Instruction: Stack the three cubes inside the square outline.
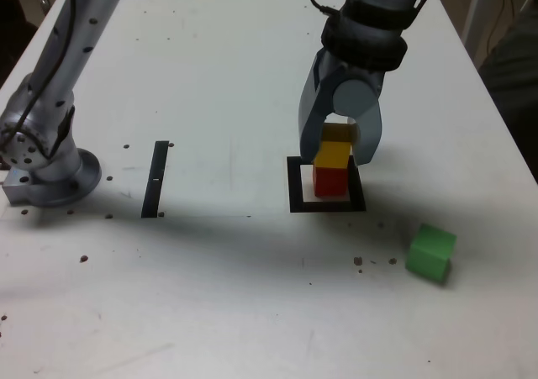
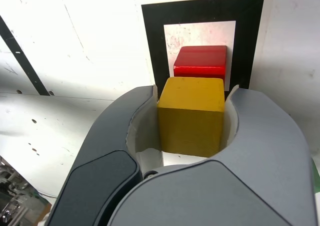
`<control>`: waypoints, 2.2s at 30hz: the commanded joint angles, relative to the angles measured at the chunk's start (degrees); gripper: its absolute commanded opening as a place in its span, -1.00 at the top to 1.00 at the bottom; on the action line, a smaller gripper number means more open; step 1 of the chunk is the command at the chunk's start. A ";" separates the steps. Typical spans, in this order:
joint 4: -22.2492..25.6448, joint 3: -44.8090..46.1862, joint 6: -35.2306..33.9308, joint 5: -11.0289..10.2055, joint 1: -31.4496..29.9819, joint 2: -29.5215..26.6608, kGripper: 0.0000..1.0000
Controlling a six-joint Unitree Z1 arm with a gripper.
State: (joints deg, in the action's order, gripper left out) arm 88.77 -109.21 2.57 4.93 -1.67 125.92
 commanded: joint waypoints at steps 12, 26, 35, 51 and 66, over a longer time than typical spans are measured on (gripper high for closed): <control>-0.21 1.02 1.13 0.25 0.61 0.86 -0.72; -0.92 2.44 1.47 0.35 1.06 -0.06 -0.99; -0.59 3.05 0.30 -3.20 -0.41 -4.34 -0.99; 4.33 -11.08 -0.42 -8.97 -8.72 -1.56 -1.00; 5.00 -24.14 1.71 -6.99 -13.34 10.06 -0.99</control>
State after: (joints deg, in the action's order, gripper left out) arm 93.06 -132.38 3.76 -2.22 -14.56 134.67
